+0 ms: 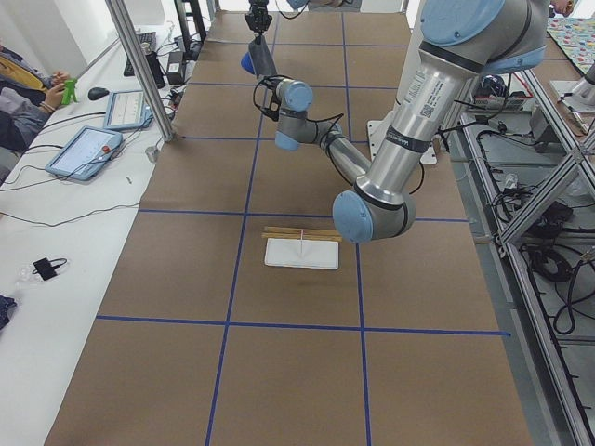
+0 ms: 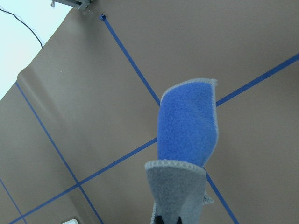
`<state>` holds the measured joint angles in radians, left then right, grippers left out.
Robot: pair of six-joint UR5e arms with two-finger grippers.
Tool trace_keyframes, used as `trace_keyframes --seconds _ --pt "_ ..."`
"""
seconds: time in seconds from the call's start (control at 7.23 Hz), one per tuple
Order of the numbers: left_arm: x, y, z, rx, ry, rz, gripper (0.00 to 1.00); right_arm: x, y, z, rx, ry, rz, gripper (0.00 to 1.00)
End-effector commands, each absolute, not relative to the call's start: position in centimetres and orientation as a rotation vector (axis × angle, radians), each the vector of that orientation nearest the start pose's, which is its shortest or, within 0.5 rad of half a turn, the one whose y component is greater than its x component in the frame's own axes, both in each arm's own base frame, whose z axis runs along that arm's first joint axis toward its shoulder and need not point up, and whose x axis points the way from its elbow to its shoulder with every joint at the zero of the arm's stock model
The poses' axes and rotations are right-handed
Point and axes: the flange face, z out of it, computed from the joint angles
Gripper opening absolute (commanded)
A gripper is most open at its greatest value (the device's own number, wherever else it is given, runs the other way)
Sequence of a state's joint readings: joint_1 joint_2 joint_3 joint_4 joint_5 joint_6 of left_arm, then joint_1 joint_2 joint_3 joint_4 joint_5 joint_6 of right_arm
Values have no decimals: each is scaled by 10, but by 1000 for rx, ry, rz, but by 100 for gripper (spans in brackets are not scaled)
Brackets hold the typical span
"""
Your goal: Hang towel on rack
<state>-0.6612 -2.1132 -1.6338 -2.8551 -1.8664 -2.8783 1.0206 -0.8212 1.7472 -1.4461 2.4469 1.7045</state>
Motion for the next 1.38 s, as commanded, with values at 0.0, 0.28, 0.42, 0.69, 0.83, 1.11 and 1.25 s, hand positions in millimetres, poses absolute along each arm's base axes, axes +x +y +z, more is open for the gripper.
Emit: trace_keyframes --seconds 0.0,0.28,0.42,0.69,0.83,1.11,1.25 --pt "430 -433 171 -897 1837 -1040 98 -294 -561 100 -273 -1263 536 0" --pt "433 -433 172 -897 1833 -1041 98 -293 -558 98 -265 -1276 522 0" --pt "432 -434 172 -889 1843 -1048 98 -290 -555 94 -262 -1294 510 0" --pt "427 -438 172 -864 1899 -1073 98 -289 -542 95 -258 -1309 487 0" --pt "425 -438 172 -862 1913 -1074 98 -288 -541 95 -258 -1310 487 0" --pt "426 -437 171 -863 1918 -1075 98 -285 -528 91 -263 -1325 475 0" --pt "425 -439 171 -856 1929 -1091 98 -284 -525 88 -269 -1329 477 0"
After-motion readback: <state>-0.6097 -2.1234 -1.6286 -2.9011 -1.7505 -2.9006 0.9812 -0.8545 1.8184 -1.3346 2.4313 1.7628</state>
